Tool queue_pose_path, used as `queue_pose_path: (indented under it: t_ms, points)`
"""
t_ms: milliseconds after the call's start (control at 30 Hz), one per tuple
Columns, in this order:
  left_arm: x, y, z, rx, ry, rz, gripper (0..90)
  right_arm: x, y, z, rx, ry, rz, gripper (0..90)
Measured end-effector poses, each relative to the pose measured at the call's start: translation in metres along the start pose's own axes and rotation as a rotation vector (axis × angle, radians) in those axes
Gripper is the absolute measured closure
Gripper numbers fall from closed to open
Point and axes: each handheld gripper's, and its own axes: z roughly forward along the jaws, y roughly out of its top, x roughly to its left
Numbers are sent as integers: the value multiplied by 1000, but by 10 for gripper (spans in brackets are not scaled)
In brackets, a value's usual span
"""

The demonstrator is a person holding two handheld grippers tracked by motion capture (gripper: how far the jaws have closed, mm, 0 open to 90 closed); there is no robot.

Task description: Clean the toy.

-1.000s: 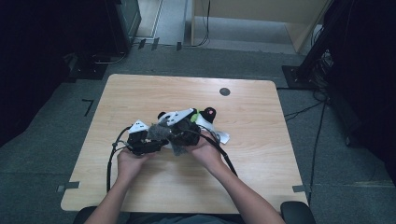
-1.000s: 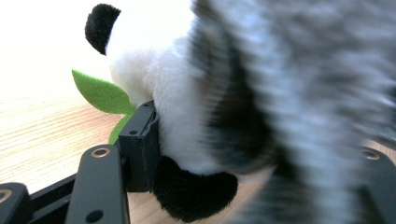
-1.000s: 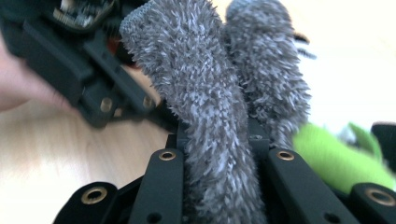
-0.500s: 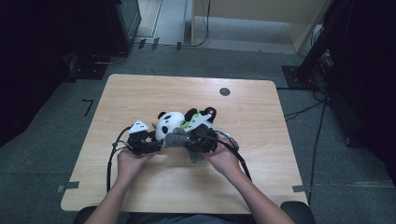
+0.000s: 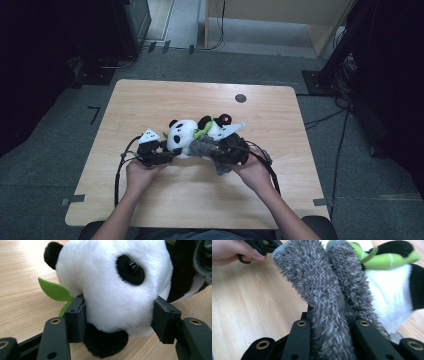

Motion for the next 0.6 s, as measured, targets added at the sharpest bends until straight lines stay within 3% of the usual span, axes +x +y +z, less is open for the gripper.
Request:
queue_pose_path:
  t_ms: [100, 333, 600]
  points:
    - [-2, 0, 0, 4, 7, 10, 367, 5, 1, 2, -9, 33, 14, 761]
    - [-2, 2, -1, 10, 9, 0, 353, 33, 6, 7, -34, 76, -37, 760]
    - [-3, 5, -2, 23, 10, -10, 346, 58, 4, 31, 24, 154, -62, 760]
